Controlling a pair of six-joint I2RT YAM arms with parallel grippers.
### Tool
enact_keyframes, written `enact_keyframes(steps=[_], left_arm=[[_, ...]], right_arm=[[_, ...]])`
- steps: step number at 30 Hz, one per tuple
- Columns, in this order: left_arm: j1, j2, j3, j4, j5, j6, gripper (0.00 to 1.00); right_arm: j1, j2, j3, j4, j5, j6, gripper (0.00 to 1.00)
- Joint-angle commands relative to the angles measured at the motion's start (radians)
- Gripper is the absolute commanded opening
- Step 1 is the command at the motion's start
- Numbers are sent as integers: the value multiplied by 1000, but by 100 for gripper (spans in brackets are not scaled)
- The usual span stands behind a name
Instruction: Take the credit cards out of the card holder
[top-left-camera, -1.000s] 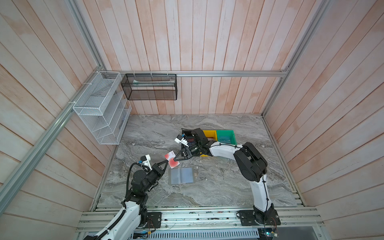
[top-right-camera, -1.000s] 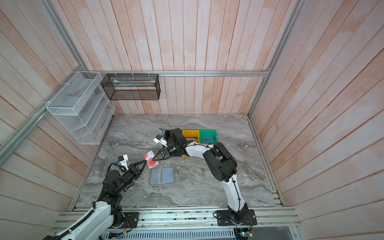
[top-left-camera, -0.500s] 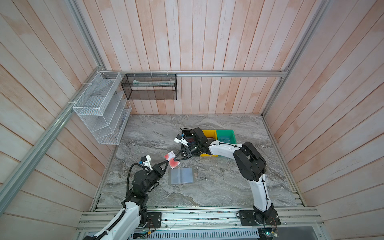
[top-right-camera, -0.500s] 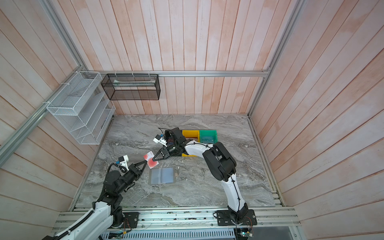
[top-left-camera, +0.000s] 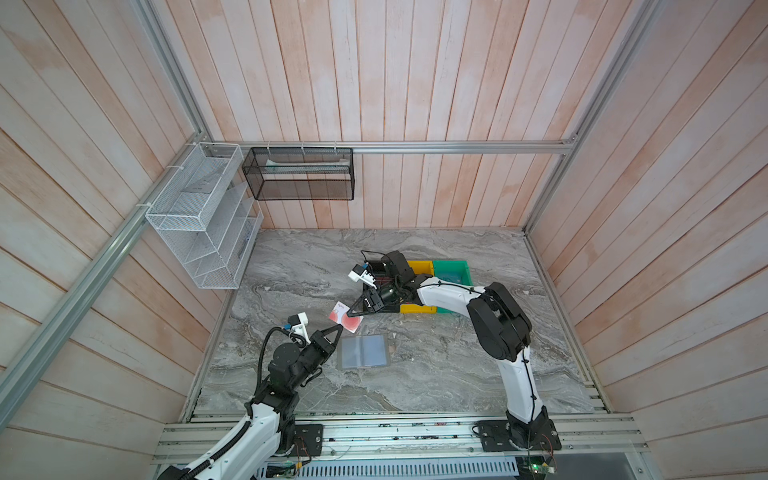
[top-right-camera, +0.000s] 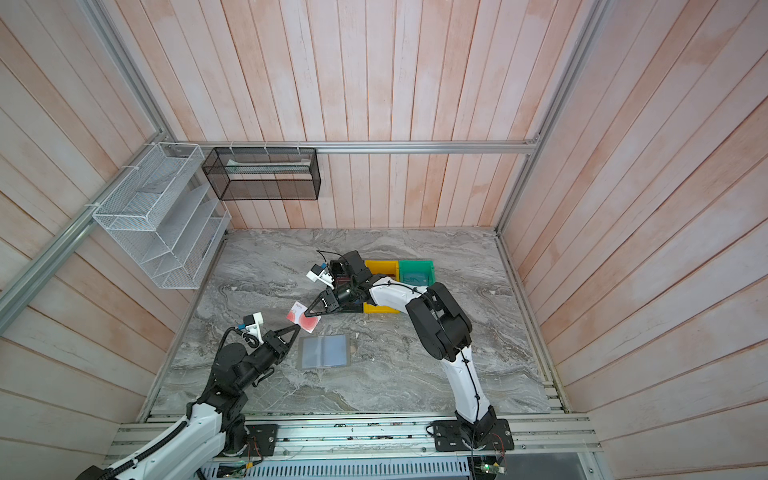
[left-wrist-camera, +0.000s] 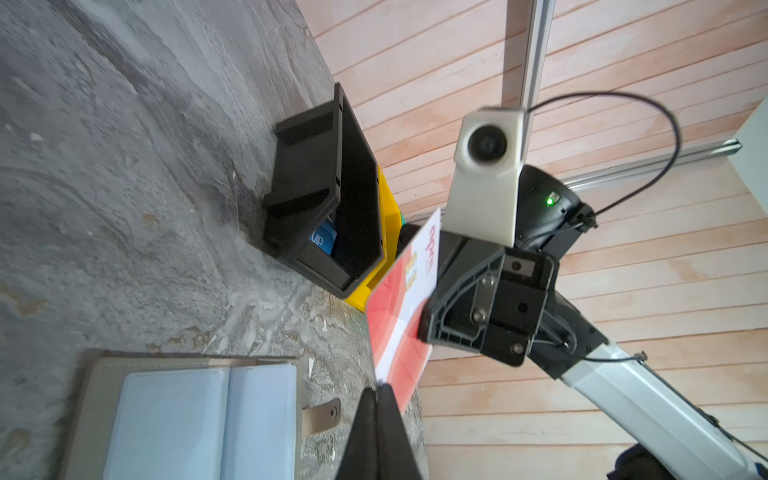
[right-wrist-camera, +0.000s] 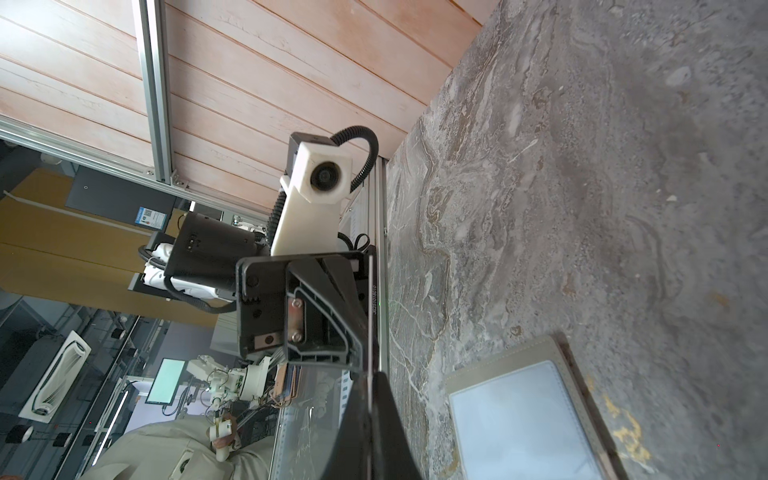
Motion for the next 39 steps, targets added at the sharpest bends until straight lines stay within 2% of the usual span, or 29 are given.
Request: enact_keyframes(steps=[1, 6, 12, 16, 21, 26, 30, 37, 39], left_arm=[[-27, 17, -19, 0, -8, 0, 0], [-33, 46, -5, 11, -1, 13, 0], [-32, 9, 39, -117, -9, 64, 0], [-33, 29, 58, -154, -18, 84, 0], [-33, 117, 80, -141, -16, 94, 0], [-33, 218, 132, -135, 6, 116, 0], [-33, 298, 191, -149, 44, 151, 0], [-33, 399, 278, -197, 94, 229, 0], [-33, 418, 302, -217, 96, 250, 0]], right_arm=[[-1, 27, 47, -12, 2, -27, 0], [-3, 30, 73, -97, 18, -94, 0], [-69, -33, 108, -407, 124, -339, 0], [-166, -145, 68, -567, 246, -492, 0], [-269, -291, -3, -713, 501, -659, 0], [-327, -434, -88, -758, 729, -779, 0], [-370, -514, -145, -774, 899, -809, 0], [-445, -606, -230, -778, 1063, -864, 0], [-464, -625, -244, -769, 1074, -868, 0]])
